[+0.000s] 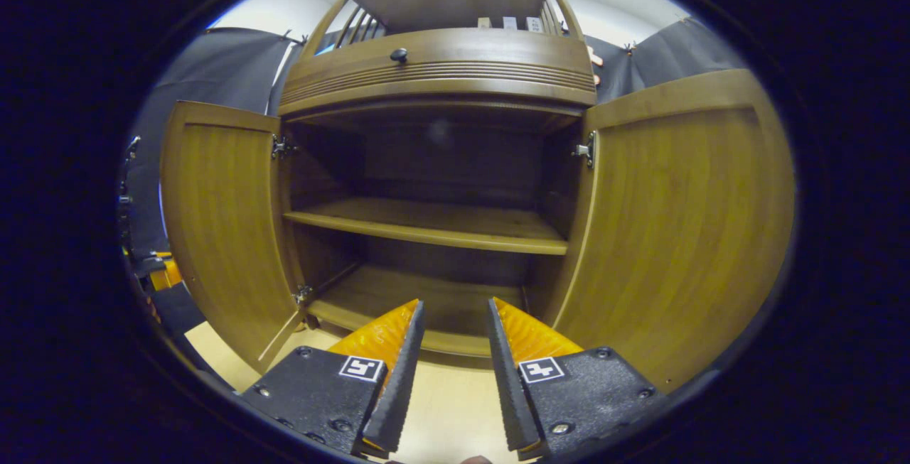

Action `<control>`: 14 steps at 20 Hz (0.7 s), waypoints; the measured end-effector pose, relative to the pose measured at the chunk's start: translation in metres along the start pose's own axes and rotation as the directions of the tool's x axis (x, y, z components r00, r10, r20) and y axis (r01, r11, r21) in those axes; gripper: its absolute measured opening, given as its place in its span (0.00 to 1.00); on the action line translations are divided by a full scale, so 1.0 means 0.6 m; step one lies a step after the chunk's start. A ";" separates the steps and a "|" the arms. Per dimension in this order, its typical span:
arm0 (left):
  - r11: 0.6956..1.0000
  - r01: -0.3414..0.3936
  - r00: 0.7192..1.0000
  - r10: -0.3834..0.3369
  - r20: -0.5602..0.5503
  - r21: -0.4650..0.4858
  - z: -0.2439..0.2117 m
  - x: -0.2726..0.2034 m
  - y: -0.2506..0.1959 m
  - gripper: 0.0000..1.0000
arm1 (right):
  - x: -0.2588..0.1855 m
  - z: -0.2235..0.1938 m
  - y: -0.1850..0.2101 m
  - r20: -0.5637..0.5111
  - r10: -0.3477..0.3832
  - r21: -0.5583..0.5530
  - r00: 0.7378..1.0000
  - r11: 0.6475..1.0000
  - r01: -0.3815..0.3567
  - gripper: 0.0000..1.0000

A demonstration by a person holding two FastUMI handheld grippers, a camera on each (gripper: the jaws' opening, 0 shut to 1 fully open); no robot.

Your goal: Open the right door of the double-door shoe cabinet with the right hand, and open the left door with the left hand.

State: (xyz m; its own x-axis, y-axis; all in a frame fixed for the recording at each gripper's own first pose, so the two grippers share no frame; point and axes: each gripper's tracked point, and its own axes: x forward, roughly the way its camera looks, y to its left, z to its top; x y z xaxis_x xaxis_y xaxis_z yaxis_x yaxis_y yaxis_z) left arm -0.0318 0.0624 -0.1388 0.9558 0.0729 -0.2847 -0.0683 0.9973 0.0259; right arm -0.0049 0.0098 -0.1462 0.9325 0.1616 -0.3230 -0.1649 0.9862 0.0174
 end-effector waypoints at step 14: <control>0.986 -0.153 0.985 0.157 -0.065 0.062 -0.039 -0.062 0.111 0.29 | 0.002 0.010 0.039 -0.008 0.008 -0.030 1.000 1.000 -0.008 0.60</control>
State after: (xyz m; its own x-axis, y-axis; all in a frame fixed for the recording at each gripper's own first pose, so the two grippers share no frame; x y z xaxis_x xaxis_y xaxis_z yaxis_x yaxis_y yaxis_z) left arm -0.0785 0.1263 -0.1487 0.9128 0.2286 -0.3385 -0.1957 0.9722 0.1288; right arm -0.0056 0.0333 -0.1407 0.9286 0.1691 -0.3304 -0.1821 0.9832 -0.0087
